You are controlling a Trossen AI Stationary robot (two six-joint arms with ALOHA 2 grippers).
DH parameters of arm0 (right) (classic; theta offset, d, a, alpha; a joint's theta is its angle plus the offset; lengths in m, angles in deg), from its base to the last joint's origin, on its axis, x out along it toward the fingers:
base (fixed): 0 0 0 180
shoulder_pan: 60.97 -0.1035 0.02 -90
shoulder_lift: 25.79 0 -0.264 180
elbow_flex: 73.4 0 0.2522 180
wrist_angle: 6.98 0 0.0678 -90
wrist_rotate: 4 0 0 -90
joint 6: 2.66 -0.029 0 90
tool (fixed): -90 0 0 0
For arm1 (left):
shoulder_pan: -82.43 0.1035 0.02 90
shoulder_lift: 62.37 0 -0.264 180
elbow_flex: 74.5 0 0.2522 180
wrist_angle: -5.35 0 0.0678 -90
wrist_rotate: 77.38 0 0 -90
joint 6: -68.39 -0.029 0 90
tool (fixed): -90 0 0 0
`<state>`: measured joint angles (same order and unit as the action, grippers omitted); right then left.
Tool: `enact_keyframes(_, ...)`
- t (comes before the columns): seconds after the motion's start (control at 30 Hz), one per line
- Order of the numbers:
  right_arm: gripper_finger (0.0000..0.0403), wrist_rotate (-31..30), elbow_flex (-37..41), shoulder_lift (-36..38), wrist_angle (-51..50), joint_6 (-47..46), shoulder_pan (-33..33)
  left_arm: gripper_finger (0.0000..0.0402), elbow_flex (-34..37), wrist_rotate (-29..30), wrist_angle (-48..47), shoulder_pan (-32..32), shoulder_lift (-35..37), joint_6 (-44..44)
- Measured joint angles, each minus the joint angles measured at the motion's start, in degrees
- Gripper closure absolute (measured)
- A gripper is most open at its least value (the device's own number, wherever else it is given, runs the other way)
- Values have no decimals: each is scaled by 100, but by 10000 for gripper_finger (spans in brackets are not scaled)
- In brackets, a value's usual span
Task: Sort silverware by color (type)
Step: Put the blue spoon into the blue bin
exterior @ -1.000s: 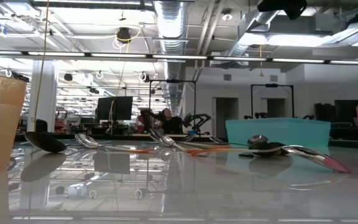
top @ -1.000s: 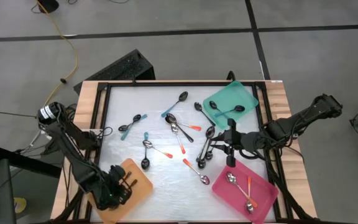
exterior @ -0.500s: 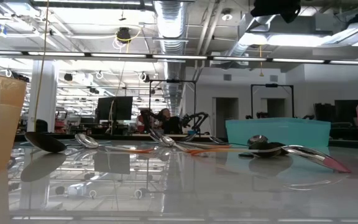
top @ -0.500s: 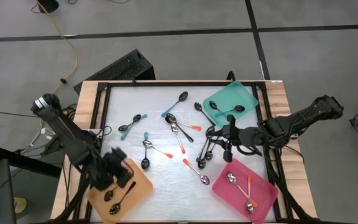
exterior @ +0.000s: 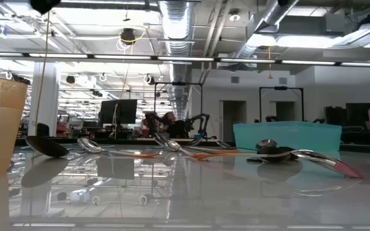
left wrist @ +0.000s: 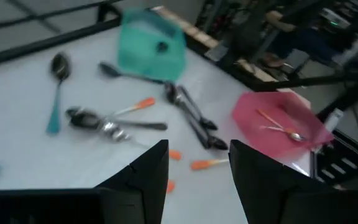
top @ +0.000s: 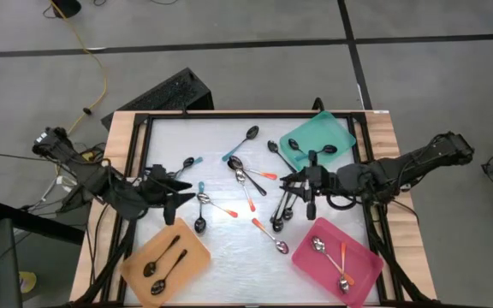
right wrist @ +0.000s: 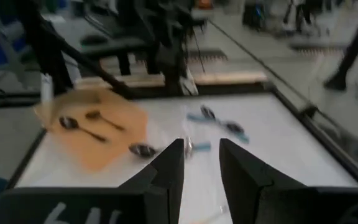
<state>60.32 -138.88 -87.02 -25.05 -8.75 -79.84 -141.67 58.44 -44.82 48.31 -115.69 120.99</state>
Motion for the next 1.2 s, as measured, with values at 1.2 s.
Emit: enact_keyframes(1.2,285,312,171,2342,-1187,-341,-37,249,2,-3805,2666,2324,966,-4138)
